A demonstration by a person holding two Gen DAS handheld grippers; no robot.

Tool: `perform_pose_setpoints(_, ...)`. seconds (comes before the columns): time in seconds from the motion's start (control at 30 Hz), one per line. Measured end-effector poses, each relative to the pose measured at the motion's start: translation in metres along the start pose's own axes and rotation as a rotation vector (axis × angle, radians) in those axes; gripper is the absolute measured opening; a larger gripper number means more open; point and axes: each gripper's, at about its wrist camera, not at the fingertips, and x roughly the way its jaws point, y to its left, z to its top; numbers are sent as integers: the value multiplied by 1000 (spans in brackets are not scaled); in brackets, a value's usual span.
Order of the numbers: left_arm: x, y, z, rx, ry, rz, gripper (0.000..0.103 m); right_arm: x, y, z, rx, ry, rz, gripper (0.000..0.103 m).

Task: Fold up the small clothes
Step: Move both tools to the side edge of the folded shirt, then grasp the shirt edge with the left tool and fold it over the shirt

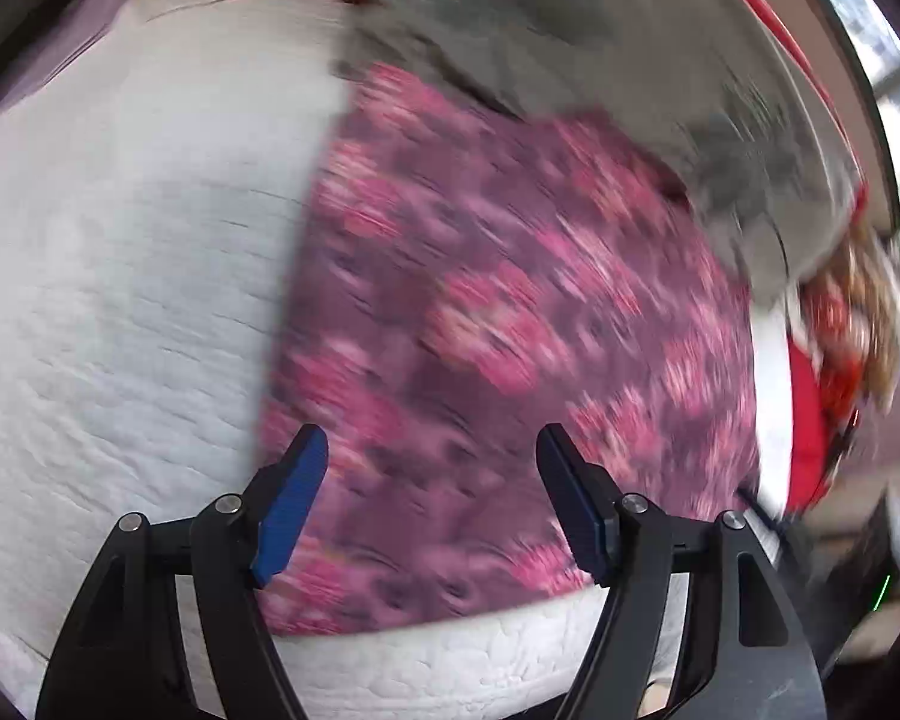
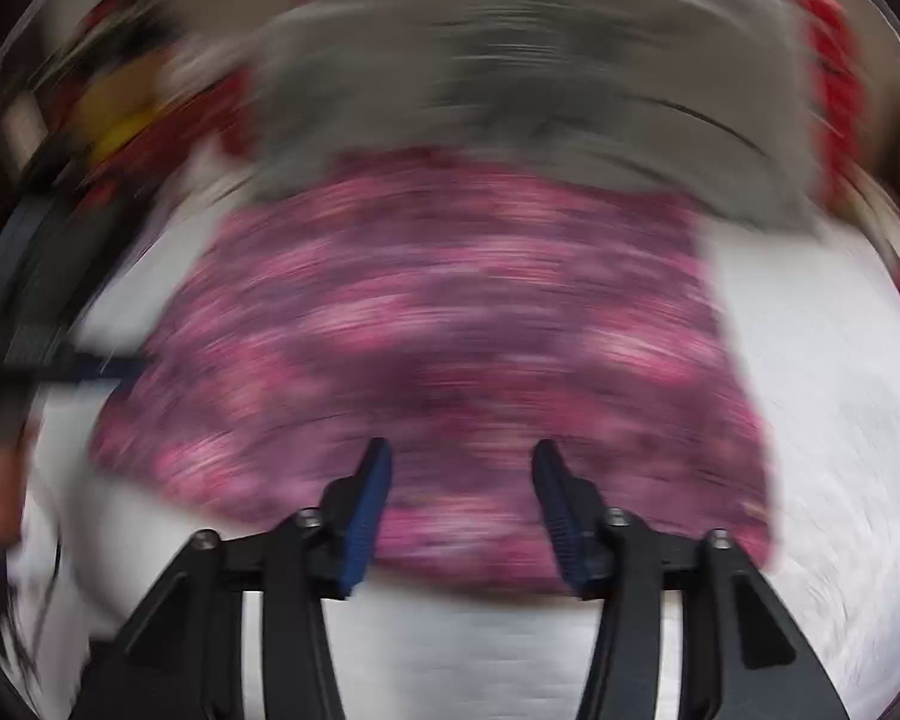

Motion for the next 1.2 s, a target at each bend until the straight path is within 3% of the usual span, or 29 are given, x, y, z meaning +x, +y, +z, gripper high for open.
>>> perform_pose_setpoints(0.07,-4,23,10,-71,10,-30,72,6,39,2,-121,20,43,60)
perform_pose_setpoints(0.23,-17,73,22,-174,20,-73,72,36,142,-9,-449,67,75,61)
perform_pose_setpoints(0.33,-23,87,25,-187,16,-77,72,54,192,-25,-633,57,36,61)
perform_pose_setpoints(0.47,-20,91,32,-173,26,-65,72,80,230,-29,-746,-5,-58,63)
perform_pose_setpoints(0.53,-18,94,37,-165,36,-70,72,87,245,-30,-777,-88,-127,67)
perform_pose_setpoints(0.63,-13,94,46,-157,61,-85,72,99,259,-28,-806,-175,-241,63)
perform_pose_setpoints(0.7,-8,91,51,-152,79,-104,72,107,263,-23,-800,-204,-289,45)
perform_pose_setpoints(0.73,-5,88,54,-146,90,-125,72,109,262,-21,-796,-201,-299,20)
perform_pose_setpoints(0.77,-2,85,57,-141,101,-142,72,114,261,-16,-794,-187,-308,8)
perform_pose_setpoints(0.97,21,58,73,-119,151,-230,72,83,243,-5,-734,-302,-277,6)
perform_pose_setpoints(1.17,38,21,80,-48,172,-190,71,58,226,8,-681,-369,-249,5)
perform_pose_setpoints(1.2,36,16,81,-44,157,-186,60,56,222,10,-672,-374,-244,5)
